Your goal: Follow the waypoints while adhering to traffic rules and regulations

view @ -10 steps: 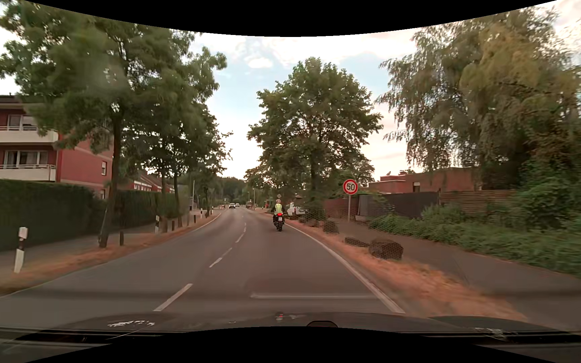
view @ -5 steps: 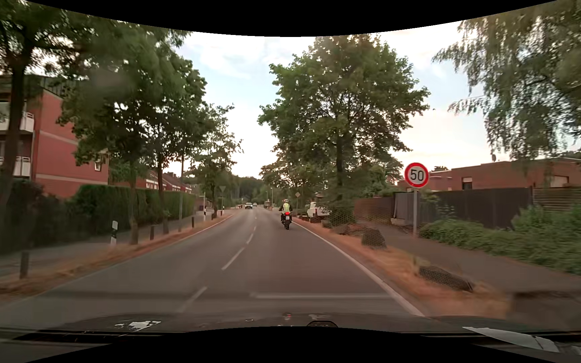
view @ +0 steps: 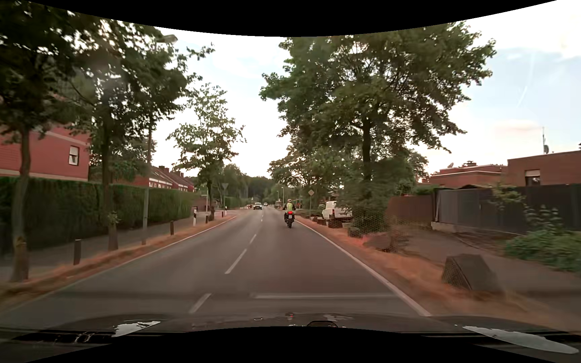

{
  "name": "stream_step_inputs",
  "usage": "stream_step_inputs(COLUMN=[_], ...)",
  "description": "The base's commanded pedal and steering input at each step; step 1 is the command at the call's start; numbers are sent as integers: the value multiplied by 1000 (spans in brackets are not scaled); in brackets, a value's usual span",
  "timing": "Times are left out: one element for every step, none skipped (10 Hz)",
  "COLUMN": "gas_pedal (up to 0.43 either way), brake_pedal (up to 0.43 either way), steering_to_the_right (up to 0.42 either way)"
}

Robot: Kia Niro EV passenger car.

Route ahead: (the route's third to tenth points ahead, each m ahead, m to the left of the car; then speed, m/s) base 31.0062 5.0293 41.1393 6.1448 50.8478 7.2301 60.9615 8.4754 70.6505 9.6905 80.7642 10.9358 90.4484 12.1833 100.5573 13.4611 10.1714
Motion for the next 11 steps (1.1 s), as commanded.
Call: stream_step_inputs(gas_pedal=[220,228,228,228,228,228,228,220,220,220,220], brake_pedal=[0,0,0,0,0,0,0,0,0,0,0], steering_to_the_right=[-14,-14,-14,-14,-14,-16,-17,-20,-23,-25,-25])
